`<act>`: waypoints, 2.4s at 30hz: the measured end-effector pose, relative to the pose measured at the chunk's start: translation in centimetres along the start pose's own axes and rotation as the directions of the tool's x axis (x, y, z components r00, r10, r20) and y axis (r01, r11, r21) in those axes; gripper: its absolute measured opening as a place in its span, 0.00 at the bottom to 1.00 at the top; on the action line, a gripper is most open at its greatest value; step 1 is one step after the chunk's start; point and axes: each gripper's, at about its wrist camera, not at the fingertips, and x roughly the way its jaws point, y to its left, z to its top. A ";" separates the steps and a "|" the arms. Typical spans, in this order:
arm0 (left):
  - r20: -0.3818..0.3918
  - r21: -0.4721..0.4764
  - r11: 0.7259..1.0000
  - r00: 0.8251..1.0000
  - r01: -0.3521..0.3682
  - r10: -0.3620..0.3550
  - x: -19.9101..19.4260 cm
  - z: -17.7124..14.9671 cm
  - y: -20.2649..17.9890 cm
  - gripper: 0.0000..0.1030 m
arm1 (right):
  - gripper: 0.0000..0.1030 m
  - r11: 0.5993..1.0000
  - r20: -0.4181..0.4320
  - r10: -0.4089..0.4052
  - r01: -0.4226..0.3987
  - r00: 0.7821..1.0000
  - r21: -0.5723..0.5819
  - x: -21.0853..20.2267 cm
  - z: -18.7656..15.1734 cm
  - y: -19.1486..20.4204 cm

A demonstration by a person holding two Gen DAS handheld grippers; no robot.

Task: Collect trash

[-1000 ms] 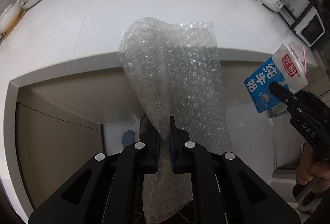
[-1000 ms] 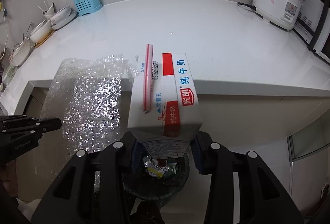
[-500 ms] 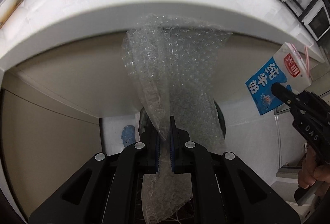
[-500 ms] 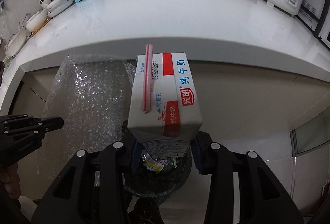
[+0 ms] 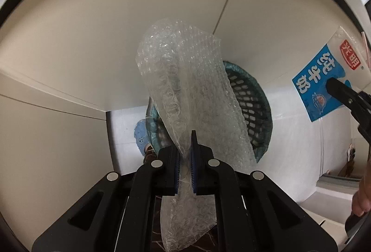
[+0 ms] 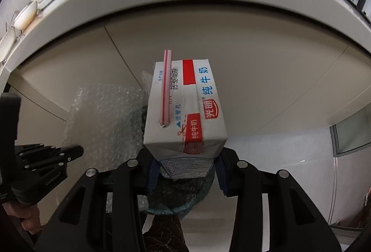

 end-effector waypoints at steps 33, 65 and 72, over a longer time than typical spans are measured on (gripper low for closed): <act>0.153 -0.075 0.997 0.988 -0.001 0.013 -2.3 0.0 4.2 0.94 | 0.65 0.995 -0.071 0.038 -0.044 0.997 -0.091 4.0 2.0 3.6; 0.257 -0.114 0.993 0.966 0.008 0.022 -27.8 4.8 2.9 0.94 | 0.92 0.998 0.118 -0.060 0.061 0.991 -0.003 -23.0 12.3 2.6; 0.286 -0.084 0.996 0.958 0.023 0.002 -30.3 4.3 2.4 0.94 | 0.92 0.998 0.107 -0.069 0.069 0.992 0.007 -24.6 11.6 2.8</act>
